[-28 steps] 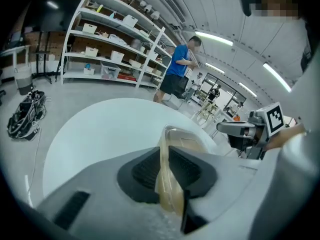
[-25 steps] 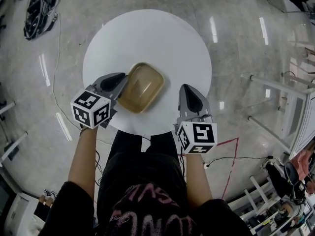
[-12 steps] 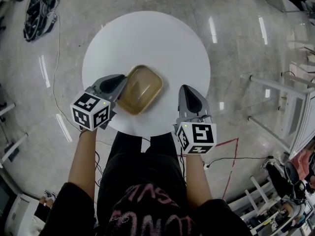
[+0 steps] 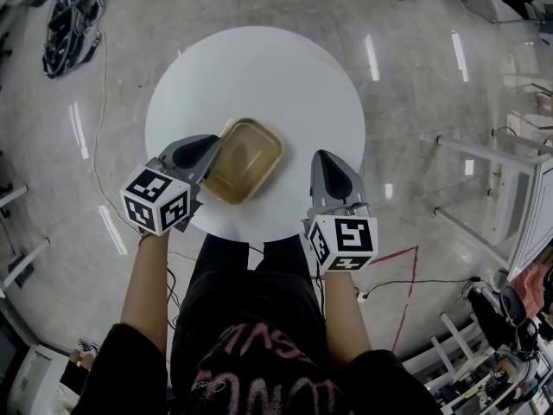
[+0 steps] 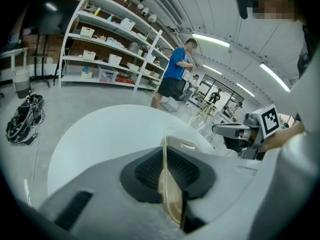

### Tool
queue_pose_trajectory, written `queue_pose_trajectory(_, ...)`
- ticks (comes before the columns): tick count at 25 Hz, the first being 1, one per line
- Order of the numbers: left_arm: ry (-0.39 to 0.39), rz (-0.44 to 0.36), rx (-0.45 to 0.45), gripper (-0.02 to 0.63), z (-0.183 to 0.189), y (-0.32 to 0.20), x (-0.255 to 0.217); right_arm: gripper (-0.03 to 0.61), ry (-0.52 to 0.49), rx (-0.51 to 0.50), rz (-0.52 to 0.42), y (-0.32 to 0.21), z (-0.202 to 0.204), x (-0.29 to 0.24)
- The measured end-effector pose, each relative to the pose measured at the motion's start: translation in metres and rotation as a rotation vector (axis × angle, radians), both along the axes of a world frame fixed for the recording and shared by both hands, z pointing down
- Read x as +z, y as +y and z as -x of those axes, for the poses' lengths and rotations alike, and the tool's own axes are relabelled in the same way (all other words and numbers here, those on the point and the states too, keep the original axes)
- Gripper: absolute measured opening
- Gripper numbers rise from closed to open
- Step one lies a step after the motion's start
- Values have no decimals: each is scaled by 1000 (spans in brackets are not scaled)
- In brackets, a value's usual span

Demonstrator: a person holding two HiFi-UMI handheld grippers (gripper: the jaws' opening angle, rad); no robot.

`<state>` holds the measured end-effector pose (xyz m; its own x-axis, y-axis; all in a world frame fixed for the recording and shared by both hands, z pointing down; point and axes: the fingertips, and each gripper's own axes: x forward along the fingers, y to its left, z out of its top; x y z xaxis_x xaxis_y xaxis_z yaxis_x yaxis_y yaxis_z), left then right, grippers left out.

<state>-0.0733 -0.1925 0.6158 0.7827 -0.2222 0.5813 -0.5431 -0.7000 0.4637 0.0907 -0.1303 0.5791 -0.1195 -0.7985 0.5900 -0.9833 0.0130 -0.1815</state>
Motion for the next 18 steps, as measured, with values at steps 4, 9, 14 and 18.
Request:
queue_pose_trajectory(4,6,-10,-10,26,0,3,-8,12,0,-3,-14,0,-1,-6)
queue_pose_trajectory(9,9,-24,-31,25,3,3,-18,12,-3,-7,-31,-3,-2,-13)
queue_pose_trajectory(14,12,-52,-55,25,5,3,-31,12,-6,-8,-57,-4,-6,-24)
queue_pose_trajectory(18,19,-75,-84,25,7,3,-45,12,-1,-16,-85,-6,-9,-37)
